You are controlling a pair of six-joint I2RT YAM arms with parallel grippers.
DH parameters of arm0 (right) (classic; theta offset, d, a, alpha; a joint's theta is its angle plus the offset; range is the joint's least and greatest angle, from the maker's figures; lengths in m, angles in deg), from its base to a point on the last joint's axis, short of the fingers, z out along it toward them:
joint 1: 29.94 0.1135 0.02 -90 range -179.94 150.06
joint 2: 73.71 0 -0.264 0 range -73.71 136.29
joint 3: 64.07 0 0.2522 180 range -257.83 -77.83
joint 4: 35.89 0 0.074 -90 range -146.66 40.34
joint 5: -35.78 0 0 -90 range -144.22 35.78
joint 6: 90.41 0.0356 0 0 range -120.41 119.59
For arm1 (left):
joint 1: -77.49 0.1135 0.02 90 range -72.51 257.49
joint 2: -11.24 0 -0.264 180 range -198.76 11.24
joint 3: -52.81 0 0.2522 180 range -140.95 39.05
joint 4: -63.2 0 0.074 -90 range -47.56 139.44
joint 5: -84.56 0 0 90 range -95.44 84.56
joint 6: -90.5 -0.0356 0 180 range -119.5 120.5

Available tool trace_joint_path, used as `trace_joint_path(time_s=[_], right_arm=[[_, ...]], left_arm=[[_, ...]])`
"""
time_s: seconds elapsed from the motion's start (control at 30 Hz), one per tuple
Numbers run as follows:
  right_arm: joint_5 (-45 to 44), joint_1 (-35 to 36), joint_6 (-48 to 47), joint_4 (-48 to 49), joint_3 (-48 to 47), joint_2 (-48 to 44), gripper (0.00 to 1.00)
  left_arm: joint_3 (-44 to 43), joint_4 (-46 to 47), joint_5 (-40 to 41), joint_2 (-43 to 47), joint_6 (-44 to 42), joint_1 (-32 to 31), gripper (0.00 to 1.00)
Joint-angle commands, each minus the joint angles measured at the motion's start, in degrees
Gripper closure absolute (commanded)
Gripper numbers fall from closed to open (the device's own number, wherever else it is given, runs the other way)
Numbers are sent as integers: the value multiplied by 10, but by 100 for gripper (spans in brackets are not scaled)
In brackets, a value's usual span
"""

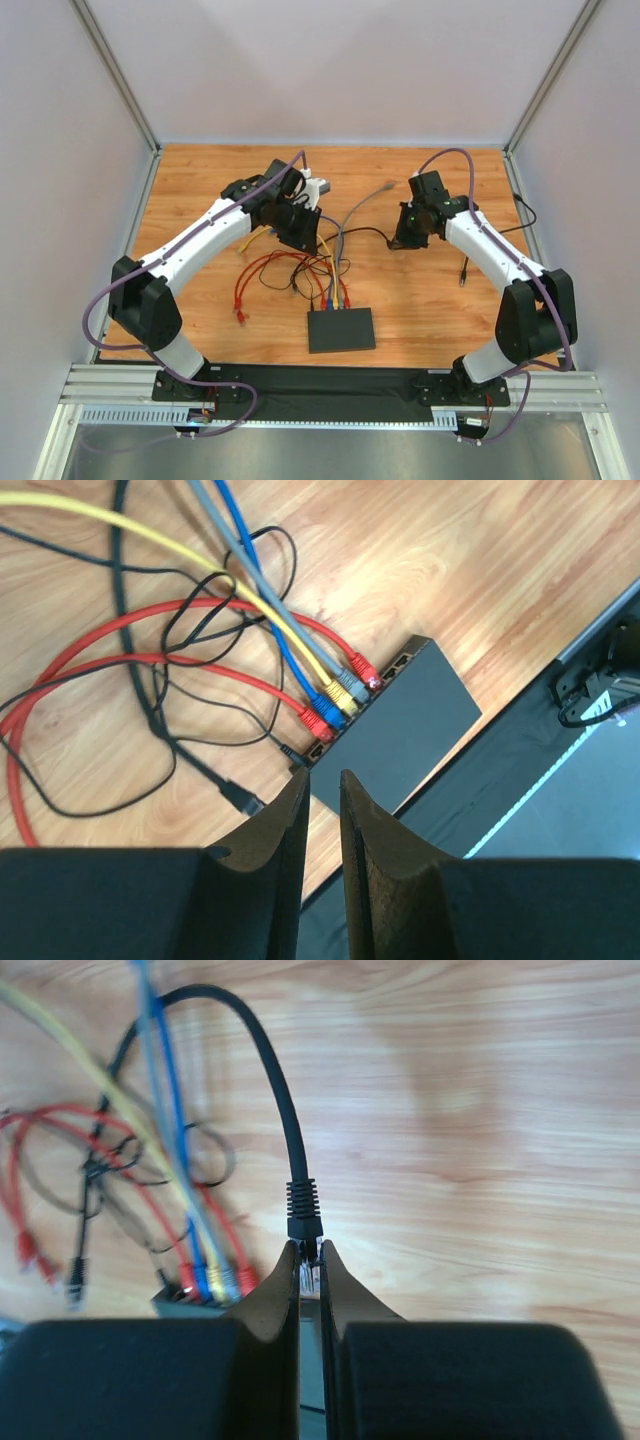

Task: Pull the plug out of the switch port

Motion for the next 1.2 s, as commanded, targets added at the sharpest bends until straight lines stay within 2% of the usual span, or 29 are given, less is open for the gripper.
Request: trace_joint_path(time_s=[0.0, 0.2, 0.27, 0.33, 0.37, 0.4, 0.6, 0.63, 0.7, 0.73, 0.77, 0.8, 0.93, 1.17], right_arm=[[-111, -25, -18, -55, -6, -19, 100], [-135, -98, 13, -58, 47, -44, 100], [-118, -104, 9, -51, 60, -38, 100], [-100, -102, 6, -48, 68, -28, 100], [-45, -102, 0, -37, 81, -16, 100], [-33, -99, -3, -36, 83, -8, 100], [-52, -56, -47, -64, 60, 42, 99], [-51, -56, -50, -69, 56, 51, 97], [-61, -51, -53, -84, 41, 58, 84], [-67, -49, -59, -89, 34, 64, 77], [-82, -44, -66, -96, 25, 67, 65], [-89, -43, -73, -98, 17, 70, 61], [-111, -32, -101, -103, -78, 115, 53], [-53, 1, -156, -62, -215, 239, 50]], left_arm=[[-7, -31, 20, 20, 11, 5, 74], [24, -19, 15, 36, 20, 6, 74], [28, -19, 14, 37, 21, 5, 74], [28, -16, 14, 36, 21, 6, 74], [28, -17, 15, 36, 20, 6, 74], [27, -15, 14, 36, 20, 6, 74], [28, -10, 12, 38, 19, 7, 74], [29, -10, 11, 38, 19, 7, 74], [30, -9, 9, 38, 19, 8, 74], [31, -9, 9, 39, 19, 8, 74], [32, -8, 9, 40, 19, 9, 74], [32, -7, 9, 40, 19, 9, 74], [39, -3, 6, 44, 19, 10, 73], [62, 14, -12, 52, 26, 10, 73]])
